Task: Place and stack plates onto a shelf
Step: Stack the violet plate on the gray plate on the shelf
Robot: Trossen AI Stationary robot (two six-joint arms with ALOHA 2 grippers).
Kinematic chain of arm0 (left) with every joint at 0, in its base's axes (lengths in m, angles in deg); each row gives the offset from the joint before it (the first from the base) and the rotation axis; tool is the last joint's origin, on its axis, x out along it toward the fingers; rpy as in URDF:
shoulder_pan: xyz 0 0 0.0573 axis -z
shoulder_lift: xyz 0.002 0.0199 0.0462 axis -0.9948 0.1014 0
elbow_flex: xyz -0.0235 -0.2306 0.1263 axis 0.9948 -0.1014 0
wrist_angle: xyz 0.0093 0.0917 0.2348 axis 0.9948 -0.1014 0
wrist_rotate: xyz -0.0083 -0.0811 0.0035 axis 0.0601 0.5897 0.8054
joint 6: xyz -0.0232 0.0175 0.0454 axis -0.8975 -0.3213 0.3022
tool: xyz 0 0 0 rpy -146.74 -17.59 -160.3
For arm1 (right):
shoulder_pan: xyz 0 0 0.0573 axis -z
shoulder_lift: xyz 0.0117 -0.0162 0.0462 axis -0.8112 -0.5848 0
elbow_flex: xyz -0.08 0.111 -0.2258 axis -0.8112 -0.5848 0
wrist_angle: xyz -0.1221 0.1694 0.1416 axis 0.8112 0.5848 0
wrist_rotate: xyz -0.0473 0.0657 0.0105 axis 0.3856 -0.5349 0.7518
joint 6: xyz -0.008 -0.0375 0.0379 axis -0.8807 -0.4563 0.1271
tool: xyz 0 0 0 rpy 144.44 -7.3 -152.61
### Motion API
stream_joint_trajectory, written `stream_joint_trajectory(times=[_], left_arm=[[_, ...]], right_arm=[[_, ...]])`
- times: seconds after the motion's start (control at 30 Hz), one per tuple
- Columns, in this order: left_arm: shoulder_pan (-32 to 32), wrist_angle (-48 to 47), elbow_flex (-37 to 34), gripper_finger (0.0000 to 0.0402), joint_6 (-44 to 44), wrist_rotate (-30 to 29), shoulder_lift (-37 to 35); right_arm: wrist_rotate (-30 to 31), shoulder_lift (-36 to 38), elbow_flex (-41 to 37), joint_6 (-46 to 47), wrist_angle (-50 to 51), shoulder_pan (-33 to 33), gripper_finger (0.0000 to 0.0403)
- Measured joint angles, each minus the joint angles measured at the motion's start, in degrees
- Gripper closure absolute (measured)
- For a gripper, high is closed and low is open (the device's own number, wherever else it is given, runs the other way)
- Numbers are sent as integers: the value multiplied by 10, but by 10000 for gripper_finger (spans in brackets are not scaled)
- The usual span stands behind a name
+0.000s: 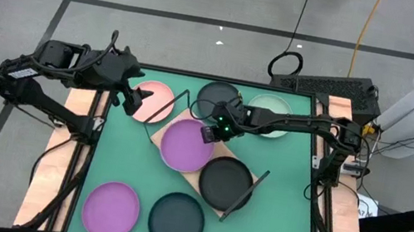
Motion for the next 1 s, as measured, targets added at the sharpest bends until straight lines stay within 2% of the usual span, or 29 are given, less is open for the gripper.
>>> stream_joint_trajectory(times=[0.23, 0.43, 0.6, 0.77, 0.9, 1.0], left_arm=[[0, 0, 0, 80, 0, 0, 0], [0, 0, 0, 80, -8, 0, 0], [0, 0, 0, 80, -13, 20, 0], [29, -2, 0, 83, -7, 132, 5], [88, -27, -3, 118, 19, 153, 24], [129, -31, -41, 159, 28, 157, 30]], right_arm=[[1, 0, 0, 0, 0, 0, 305], [2, 11, 0, -3, -10, 4, 280], [3, 34, 1, -43, -62, 6, 282], [1, 40, 1, -75, -103, 4, 300], [0, 41, 1, -88, -97, 4, 315], [0, 54, 1, -100, -78, 4, 322]])
